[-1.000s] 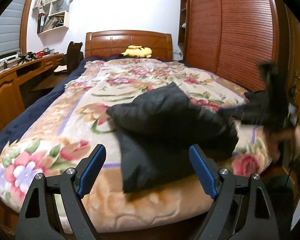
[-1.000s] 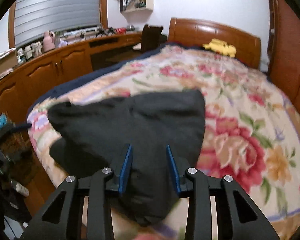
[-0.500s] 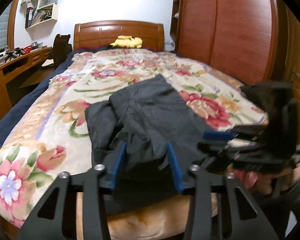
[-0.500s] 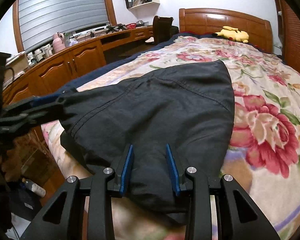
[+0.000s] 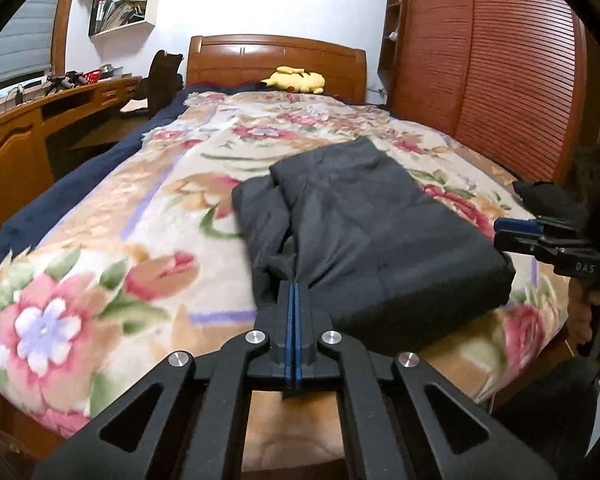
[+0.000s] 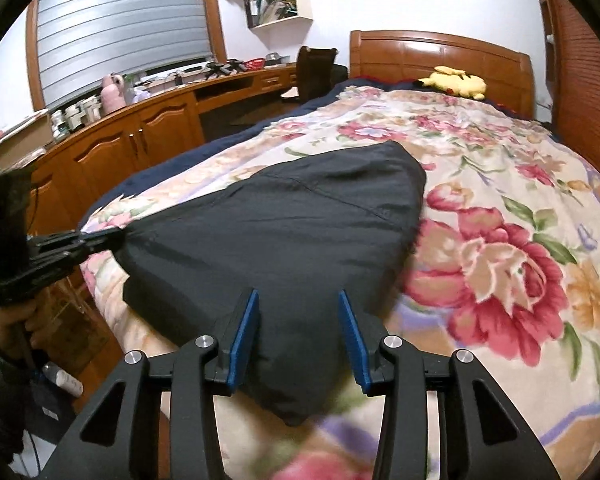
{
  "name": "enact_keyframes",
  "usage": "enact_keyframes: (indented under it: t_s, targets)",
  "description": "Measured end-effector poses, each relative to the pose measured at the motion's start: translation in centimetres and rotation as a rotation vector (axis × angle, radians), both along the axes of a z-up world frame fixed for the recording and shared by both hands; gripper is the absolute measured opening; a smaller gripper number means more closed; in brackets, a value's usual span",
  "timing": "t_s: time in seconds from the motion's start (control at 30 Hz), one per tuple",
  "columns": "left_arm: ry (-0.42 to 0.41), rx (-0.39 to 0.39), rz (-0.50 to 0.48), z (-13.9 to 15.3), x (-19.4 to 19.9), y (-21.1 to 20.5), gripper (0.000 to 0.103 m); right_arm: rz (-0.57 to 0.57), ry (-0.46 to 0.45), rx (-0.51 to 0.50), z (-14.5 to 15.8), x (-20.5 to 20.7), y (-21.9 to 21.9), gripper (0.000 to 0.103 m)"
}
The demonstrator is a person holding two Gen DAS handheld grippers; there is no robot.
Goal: Fold large clothes
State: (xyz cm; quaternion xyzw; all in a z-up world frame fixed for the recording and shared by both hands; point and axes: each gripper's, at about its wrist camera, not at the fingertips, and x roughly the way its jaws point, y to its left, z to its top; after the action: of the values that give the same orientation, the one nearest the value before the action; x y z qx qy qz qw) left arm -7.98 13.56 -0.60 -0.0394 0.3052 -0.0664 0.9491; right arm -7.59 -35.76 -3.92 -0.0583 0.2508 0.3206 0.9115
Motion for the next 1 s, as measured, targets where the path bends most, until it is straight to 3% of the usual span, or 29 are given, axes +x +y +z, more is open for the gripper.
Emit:
enact_keyframes:
  t_s: [0.17,0.27,0.53,0.6,0.67,0.77,0.9,1.0]
  targets:
    - [0.005,0.03,0.055,-0.6,-0.7,1.0,0.0,-0.003,0.008,-0.092,-1.7,-0.4,2.2,0.043]
    - [-0.002,0.019,0.063,-0.6,-1.4,1.8,0.0,0.01,0.053,-0.051,-3.0,0.2,2.0,0.043]
    - [-0.017,0.026,0.065,-0.3,-2.3,1.7,0.001,0.01,0.04,-0.067,-2.8,-0.1,2.5,0.043]
    - [-0.016,0.034,0.055,-0.2,-2.4,1.4,0.009,0.014,0.034,-0.062,-2.7,0.0,2.2,0.043]
    - [-0.021,0.037,0.04,-0.2,-2.5,1.1,0.043,0.019,0.032,-0.061,-2.2,0.0,1.9,0.043]
    - [-0.039,0.02,0.022,-0.1,-2.8,0.9,0.072,0.026,0.024,-0.066,-1.2,0.3,1.4,0.045]
    - [-0.044,0.012,0.031,-0.4,-2.4,0.8,0.077,0.005,-0.05,-0.085,0.7,0.9,0.9,0.049]
    - [-0.031,0.0,0.037,-0.8,-1.6,0.9,0.077,-0.027,-0.074,-0.075,1.8,2.5,0.1,0.06]
